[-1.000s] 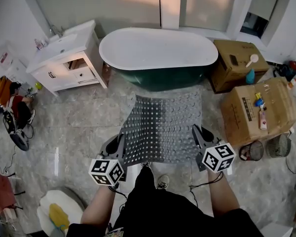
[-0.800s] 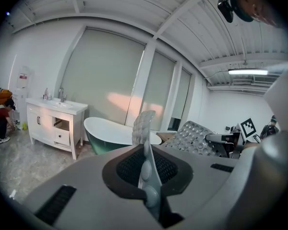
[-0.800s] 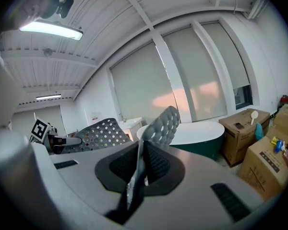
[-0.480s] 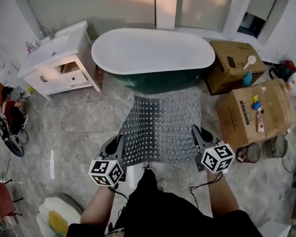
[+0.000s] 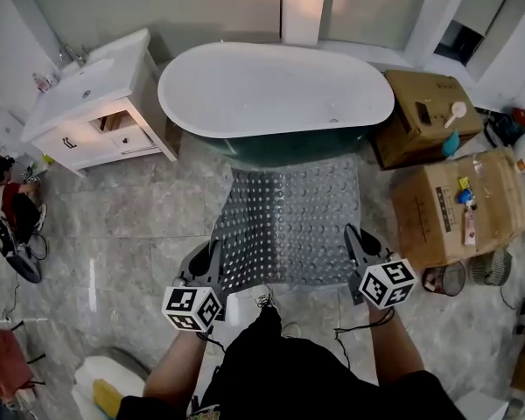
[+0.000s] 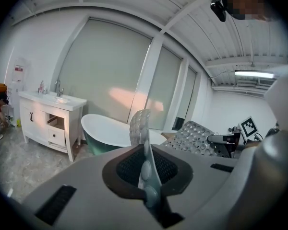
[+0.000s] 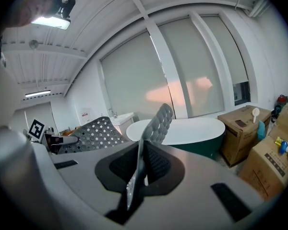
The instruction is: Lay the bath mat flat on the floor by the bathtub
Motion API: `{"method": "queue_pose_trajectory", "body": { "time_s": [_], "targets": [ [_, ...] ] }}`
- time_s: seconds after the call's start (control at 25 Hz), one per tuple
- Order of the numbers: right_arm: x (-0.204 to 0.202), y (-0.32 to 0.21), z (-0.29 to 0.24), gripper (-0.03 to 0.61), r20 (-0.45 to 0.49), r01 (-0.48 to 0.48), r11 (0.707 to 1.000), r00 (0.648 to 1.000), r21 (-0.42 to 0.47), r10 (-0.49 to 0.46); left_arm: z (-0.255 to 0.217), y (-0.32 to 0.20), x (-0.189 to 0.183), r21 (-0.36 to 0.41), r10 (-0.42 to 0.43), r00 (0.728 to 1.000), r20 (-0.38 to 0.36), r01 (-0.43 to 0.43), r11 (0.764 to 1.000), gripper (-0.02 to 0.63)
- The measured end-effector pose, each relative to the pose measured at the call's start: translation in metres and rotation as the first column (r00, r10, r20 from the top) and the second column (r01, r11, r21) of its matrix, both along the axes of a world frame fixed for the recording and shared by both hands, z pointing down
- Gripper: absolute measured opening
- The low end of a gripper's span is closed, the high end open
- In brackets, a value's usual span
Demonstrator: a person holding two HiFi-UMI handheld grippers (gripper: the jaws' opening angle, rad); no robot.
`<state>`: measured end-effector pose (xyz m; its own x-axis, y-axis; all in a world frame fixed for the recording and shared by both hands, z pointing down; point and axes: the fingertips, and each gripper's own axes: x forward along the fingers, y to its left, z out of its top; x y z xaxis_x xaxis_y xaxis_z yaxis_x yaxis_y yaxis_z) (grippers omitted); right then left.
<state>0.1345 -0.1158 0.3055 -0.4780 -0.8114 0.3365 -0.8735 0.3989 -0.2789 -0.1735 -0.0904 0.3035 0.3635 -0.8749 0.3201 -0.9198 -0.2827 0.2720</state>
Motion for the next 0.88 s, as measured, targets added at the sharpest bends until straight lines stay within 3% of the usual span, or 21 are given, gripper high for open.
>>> {"method": "queue_pose_trajectory", "body": {
  "time_s": [0.52,0.88],
  "targets": [
    [-0.008,-0.097,0.057,0.029,-0.017,-0.021,0.998,1.0,-0.054,0.02,0.049,-0.094,-0.02,-0.039,-0.029,0.999,0.024,0.03,0.999,0.029],
    [0.025,-0.152,0.111,0.029,-0.056,0.058,0.997,0.997,-0.052,-0.061,0.089,-0.131,0.013,-0.063,-0.095,0.991,0.092,0.101,0.993,0.029]
  ]
}}
